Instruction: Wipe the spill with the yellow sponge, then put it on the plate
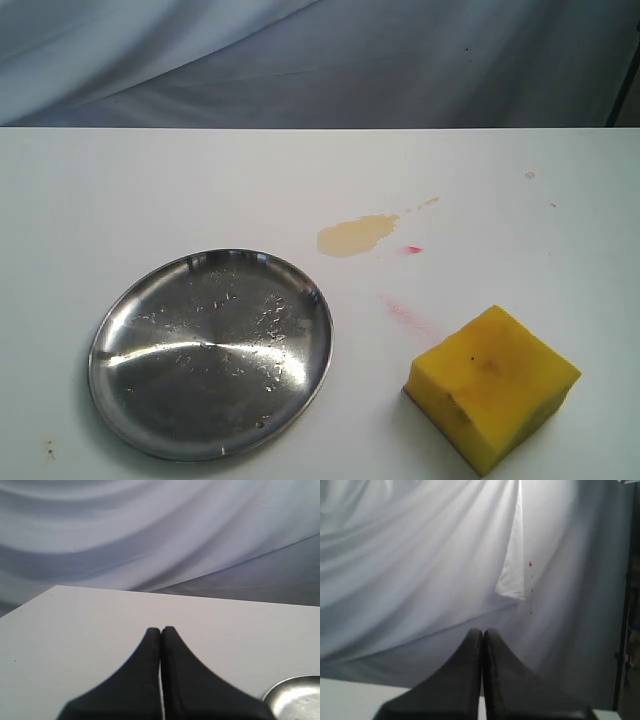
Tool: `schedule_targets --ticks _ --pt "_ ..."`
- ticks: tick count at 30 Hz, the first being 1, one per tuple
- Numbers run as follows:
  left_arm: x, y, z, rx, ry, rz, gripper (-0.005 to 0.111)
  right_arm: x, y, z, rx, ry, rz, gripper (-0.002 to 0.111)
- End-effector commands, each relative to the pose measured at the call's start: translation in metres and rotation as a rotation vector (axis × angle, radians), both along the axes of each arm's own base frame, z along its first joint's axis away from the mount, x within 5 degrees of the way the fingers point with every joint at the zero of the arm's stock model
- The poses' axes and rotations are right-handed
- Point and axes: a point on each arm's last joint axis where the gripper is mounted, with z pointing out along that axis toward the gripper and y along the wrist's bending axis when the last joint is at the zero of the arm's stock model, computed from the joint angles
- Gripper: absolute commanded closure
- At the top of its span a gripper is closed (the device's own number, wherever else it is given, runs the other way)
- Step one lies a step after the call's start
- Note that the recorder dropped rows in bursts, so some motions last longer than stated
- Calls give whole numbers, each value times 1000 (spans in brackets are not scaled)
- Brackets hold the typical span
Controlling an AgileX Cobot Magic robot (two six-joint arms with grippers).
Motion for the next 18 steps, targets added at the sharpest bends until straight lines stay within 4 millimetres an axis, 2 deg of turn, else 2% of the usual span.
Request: schedule_targets --ticks 1,6,10,13,16,18 --pt "0 0 -1 -3 0 -5 107 22 5 1 -33 220 37 108" --pt "0 0 -1 0 1 -5 107 59 21 -2 -87 527 160 108" --pt "0 0 -1 0 1 -5 107 104 44 -12 -136 812 269 108" --pt "0 0 -1 0 1 -5 107 132 61 -30 -155 1007 313 108" --pt "0 0 -1 -2 0 -5 107 143 73 -58 -227 1221 348 108" --pt "0 0 -1 -2 0 -5 107 147 76 -67 -275 1262 339 108"
